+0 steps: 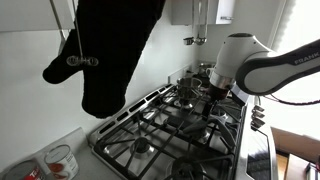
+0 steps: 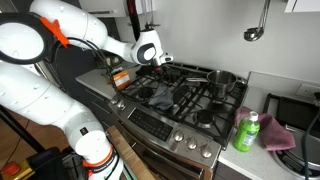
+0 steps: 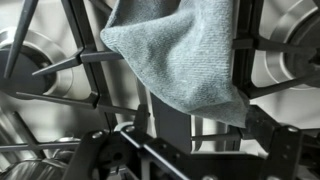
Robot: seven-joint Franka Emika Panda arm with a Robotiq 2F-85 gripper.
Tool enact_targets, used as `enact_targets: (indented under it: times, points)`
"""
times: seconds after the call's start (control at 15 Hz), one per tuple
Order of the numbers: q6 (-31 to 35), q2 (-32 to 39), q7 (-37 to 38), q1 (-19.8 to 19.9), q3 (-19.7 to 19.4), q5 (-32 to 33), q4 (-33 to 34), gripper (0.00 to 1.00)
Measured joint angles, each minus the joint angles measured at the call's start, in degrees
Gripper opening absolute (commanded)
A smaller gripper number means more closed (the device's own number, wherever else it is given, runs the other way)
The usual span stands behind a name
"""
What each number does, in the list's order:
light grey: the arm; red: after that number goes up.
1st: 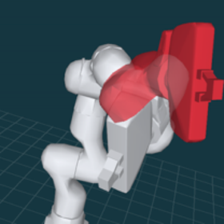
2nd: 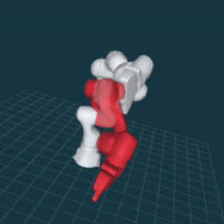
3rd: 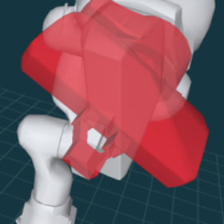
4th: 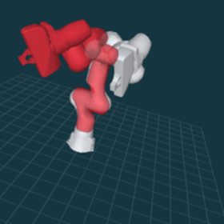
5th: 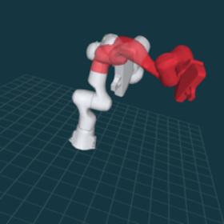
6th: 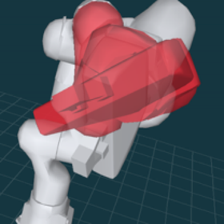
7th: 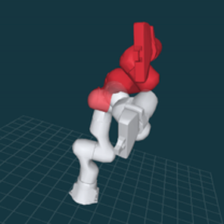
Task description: Put the kitchen towel on the pot them move the pot to the left
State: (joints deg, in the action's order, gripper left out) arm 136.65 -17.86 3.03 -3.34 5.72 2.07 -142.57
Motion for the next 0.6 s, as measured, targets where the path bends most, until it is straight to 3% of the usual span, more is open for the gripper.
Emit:
enact_targets:
  times: [0.6]
  points:
    - [-0.1,2.9,-3.9,-1.1,-0.6,-2.2,1.6,1.0]
